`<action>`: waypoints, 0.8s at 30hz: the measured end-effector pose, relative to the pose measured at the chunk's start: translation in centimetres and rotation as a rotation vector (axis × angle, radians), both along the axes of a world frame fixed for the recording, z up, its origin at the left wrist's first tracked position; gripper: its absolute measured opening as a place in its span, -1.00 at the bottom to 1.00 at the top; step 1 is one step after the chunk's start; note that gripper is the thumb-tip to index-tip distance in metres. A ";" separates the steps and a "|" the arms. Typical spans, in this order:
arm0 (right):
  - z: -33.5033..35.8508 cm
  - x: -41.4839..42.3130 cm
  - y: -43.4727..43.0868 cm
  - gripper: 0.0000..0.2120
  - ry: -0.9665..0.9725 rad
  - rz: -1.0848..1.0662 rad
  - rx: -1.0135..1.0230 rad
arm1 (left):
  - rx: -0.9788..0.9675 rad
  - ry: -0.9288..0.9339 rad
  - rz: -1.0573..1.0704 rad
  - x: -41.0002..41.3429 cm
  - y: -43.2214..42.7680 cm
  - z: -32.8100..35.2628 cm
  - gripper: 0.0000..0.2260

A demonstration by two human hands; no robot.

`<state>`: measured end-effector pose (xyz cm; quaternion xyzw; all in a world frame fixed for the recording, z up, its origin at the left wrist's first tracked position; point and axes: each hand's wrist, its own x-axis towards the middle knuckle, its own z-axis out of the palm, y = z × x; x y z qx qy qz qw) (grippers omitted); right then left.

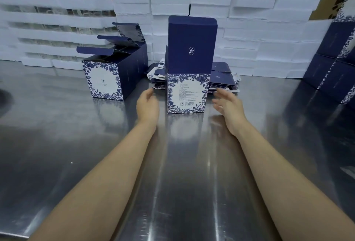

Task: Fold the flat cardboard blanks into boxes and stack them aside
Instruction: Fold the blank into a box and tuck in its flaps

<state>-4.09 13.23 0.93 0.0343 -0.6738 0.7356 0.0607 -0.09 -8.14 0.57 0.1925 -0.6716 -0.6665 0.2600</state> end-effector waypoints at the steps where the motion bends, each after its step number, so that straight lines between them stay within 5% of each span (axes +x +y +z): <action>1: 0.1 0.4 -0.2 -0.57 0.024 0.044 0.031 | 0.017 0.011 -0.084 0.1 0.2 0.1 -0.63; 4: 0.2 1.1 -1.1 -0.49 0.165 0.190 0.126 | -0.040 0.068 -0.391 0.3 1.0 0.3 -0.59; 8: 0.4 1.7 -2.1 -0.55 0.254 0.077 0.101 | 0.113 0.188 -0.406 0.3 1.3 0.8 -0.54; 12: 0.7 1.9 -2.7 -0.73 0.083 0.069 -0.139 | 0.168 0.301 -0.384 0.7 1.3 0.9 -0.66; 14: 0.7 1.7 -2.8 -0.81 -0.012 0.160 -0.230 | 0.118 0.303 -0.404 1.3 1.4 1.1 -0.57; 17: 0.6 1.4 -2.7 -0.58 -0.092 0.342 -0.303 | -0.081 0.321 -0.440 1.9 1.6 0.8 -0.23; 20: 0.2 1.8 -2.2 -0.29 -0.112 0.553 -0.331 | -0.167 0.243 -0.567 1.3 1.7 0.0 -0.10; 24: 0.0 2.2 -1.4 -0.24 -0.119 0.654 -0.339 | -0.147 0.175 -0.504 0.9 1.8 0.0 -0.27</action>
